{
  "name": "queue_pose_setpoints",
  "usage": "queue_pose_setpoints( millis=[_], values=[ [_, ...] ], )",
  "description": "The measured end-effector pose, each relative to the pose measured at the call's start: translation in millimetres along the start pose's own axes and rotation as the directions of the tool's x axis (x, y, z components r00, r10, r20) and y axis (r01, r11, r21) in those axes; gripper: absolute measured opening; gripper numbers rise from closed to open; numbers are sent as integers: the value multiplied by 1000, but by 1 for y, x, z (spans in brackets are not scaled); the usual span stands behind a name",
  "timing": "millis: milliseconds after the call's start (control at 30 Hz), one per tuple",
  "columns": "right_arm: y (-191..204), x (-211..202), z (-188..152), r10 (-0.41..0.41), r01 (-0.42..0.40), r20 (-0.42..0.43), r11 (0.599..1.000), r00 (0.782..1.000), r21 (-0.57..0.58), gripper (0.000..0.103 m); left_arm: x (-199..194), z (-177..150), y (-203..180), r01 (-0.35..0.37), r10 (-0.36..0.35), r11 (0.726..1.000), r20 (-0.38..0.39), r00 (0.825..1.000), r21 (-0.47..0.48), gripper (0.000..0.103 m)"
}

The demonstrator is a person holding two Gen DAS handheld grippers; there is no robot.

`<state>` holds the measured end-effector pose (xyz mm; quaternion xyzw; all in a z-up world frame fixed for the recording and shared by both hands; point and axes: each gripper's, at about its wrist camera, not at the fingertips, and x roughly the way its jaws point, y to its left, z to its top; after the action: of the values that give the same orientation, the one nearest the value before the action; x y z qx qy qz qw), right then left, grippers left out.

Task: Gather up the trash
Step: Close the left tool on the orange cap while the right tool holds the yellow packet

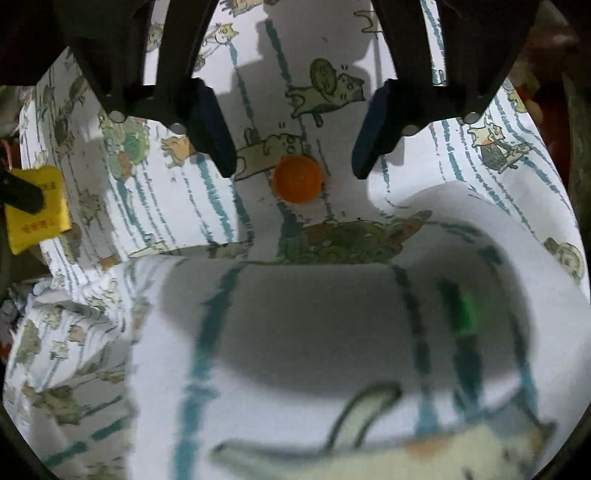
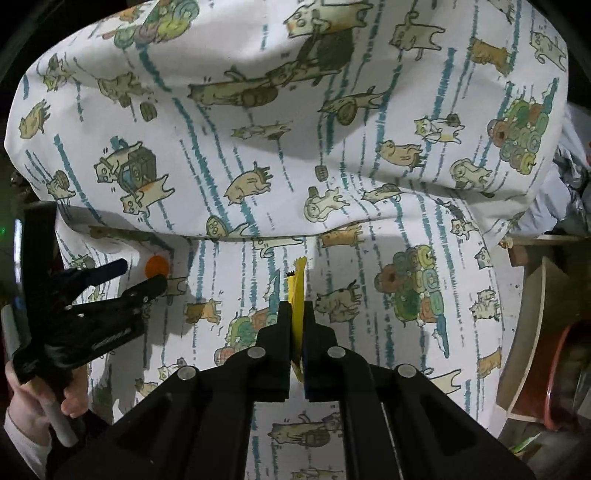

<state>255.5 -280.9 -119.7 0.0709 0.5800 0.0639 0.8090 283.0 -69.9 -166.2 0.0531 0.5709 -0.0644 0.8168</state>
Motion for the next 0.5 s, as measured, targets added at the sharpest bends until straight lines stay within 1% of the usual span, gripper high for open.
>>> queue_pose_setpoints(
  millis=[200, 300, 333, 433, 500],
  values=[
    [-5, -5, -2, -8, 8, 4, 1000, 1000, -5, 5, 13, 8, 6, -2, 2, 1000, -19, 1000, -27, 40],
    [-6, -3, -3, -14, 14, 3, 1000, 1000, -2, 5, 14, 11, 7, 30, -32, 999, -27, 999, -44, 33],
    [-7, -3, -3, -13, 13, 2, 1000, 1000, 1, 5, 14, 11, 7, 33, -35, 998, -27, 999, -48, 29],
    [-9, -2, -2, -17, 17, 4, 1000, 1000, 11, 5, 10, 9, 9, 40, -41, 997, -17, 999, -62, 29],
    [-9, -5, -2, -17, 17, 10, 1000, 1000, 15, 5, 5, 8, 8, 43, -44, 998, -12, 999, -49, 29]
  ],
)
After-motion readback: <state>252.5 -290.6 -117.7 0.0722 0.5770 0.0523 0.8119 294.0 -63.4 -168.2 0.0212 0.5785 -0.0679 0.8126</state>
